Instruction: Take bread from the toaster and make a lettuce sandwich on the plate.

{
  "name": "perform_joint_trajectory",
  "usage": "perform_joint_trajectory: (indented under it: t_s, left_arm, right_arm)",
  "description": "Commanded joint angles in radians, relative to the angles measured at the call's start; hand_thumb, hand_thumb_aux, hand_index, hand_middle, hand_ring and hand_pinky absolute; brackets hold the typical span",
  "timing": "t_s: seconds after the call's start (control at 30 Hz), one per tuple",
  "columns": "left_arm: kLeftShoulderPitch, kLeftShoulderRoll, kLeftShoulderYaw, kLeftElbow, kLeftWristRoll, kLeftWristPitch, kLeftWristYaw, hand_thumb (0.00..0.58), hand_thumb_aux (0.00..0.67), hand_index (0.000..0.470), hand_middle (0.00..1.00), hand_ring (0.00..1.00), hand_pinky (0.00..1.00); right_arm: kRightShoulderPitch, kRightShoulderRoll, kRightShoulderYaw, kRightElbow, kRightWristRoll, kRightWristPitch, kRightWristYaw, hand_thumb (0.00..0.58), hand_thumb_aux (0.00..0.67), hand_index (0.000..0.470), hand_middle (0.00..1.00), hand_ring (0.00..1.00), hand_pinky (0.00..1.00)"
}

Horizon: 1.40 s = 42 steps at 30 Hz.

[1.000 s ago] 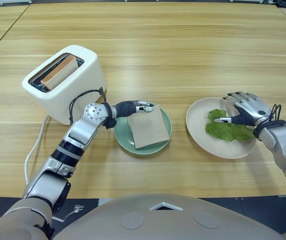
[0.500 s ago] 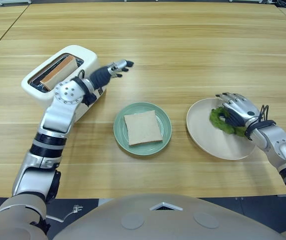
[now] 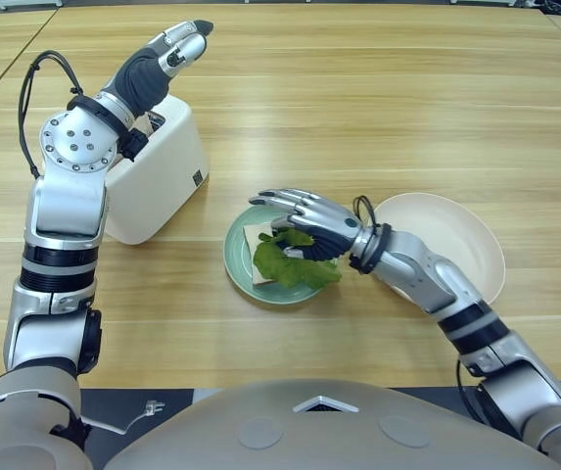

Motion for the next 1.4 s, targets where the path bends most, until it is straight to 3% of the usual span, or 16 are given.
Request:
perform_joint_trajectory:
  t_s: [0.03,0.33,0.4,0.43,0.47,0.5,0.63,0.73,0.87,1.0,1.03,1.1,1.13,1.2,1.23,1.4]
  left_arm:
    - [-0.03,0.007,-0.019,0.0,0.043,-0.013,0.012,0.0,0.0,0.0,0.0,0.0,0.0]
    - [-0.022,0.04,-0.046,-0.065,0.141,-0.012,0.009,0.0,0.0,0.0,0.0,0.0,0.0]
    - [-0.011,0.065,-0.035,-0.086,0.175,-0.004,0.008,0.0,0.0,0.0,0.0,0.0,0.0]
    - [-0.006,0.085,-0.03,-0.092,0.201,-0.001,0.014,0.0,0.0,0.0,0.0,0.0,0.0]
    - [0.001,0.109,-0.023,-0.098,0.236,0.004,0.021,0.0,0.0,0.0,0.0,0.0,0.0]
    - [0.006,0.131,-0.019,-0.101,0.273,0.009,0.03,0.0,0.0,0.0,0.0,0.0,0.0]
    - [0.046,0.24,-0.033,-0.085,0.471,0.034,0.055,0.0,0.0,0.0,0.0,0.0,0.0]
    - [0.086,0.294,-0.06,-0.071,0.582,0.054,0.027,0.0,0.0,0.0,0.0,0.0,0.0]
    - [0.113,0.33,-0.107,-0.037,0.668,0.046,-0.036,0.0,0.0,0.0,0.0,0.0,0.0]
    - [0.159,0.358,-0.121,-0.026,0.707,0.046,-0.112,0.0,0.0,0.0,0.0,0.0,0.0]
    - [0.17,0.365,-0.126,-0.019,0.715,0.045,-0.127,0.049,0.029,0.02,0.0,0.0,0.0]
    - [0.19,0.376,-0.126,-0.009,0.727,0.043,-0.152,0.241,0.158,0.111,0.0,0.0,0.0]
    - [0.197,0.379,-0.122,-0.009,0.73,0.043,-0.162,0.436,0.336,0.236,0.0,0.0,0.0]
    - [0.207,0.381,-0.111,-0.015,0.73,0.042,-0.174,0.521,0.457,0.321,0.0,0.0,0.0]
    - [0.21,0.383,-0.105,-0.019,0.729,0.042,-0.179,0.579,0.641,0.45,0.0,0.0,0.0]
    - [0.205,0.367,-0.091,-0.032,0.709,0.029,-0.187,0.58,0.67,0.47,0.0,0.0,0.0]
  right_arm:
    - [-0.077,0.042,-0.002,0.082,-0.046,-0.02,-0.06,0.58,0.67,0.47,0.0,0.0,0.0]
    - [-0.126,0.016,0.005,0.184,-0.176,-0.022,-0.151,0.58,0.67,0.47,0.0,0.0,0.0]
    - [-0.129,0.017,0.02,0.205,-0.195,-0.02,-0.152,0.552,0.523,0.367,0.0,0.0,0.0]
    - [-0.13,0.018,0.026,0.216,-0.204,-0.016,-0.152,0.506,0.431,0.302,0.0,0.0,0.0]
    - [-0.131,0.019,0.03,0.226,-0.213,-0.014,-0.154,0.403,0.3,0.21,0.0,0.0,0.0]
    - [-0.132,0.019,0.032,0.232,-0.218,-0.013,-0.157,0.0,0.0,0.0,0.0,0.0,0.0]
    - [-0.133,0.012,0.006,0.22,-0.2,-0.003,-0.178,0.0,0.0,0.0,0.0,0.0,0.0]
    - [-0.112,0.015,-0.089,0.177,-0.101,0.024,-0.209,0.0,0.0,0.0,0.0,0.0,0.0]
    - [-0.026,0.001,-0.232,0.079,0.018,0.07,-0.241,0.0,0.0,0.0,0.0,0.0,0.0]
    - [0.036,-0.013,-0.285,0.049,0.035,0.081,-0.257,0.0,0.0,0.0,0.0,0.0,0.0]
    - [0.04,-0.012,-0.288,0.053,0.031,0.083,-0.259,0.0,0.0,0.0,0.0,0.0,0.0]
    - [0.041,-0.011,-0.292,0.06,0.028,0.087,-0.261,0.0,0.0,0.0,0.0,0.0,0.0]
    - [0.04,-0.011,-0.294,0.06,0.028,0.09,-0.261,0.0,0.0,0.0,0.0,0.0,0.0]
    - [0.04,-0.013,-0.297,0.059,0.03,0.094,-0.261,0.0,0.0,0.0,0.0,0.0,0.0]
    - [0.041,-0.014,-0.298,0.058,0.03,0.096,-0.262,0.0,0.0,0.0,0.0,0.0,0.0]
    - [0.048,-0.019,-0.303,0.056,0.025,0.103,-0.267,0.0,0.0,0.0,0.0,0.0,0.0]
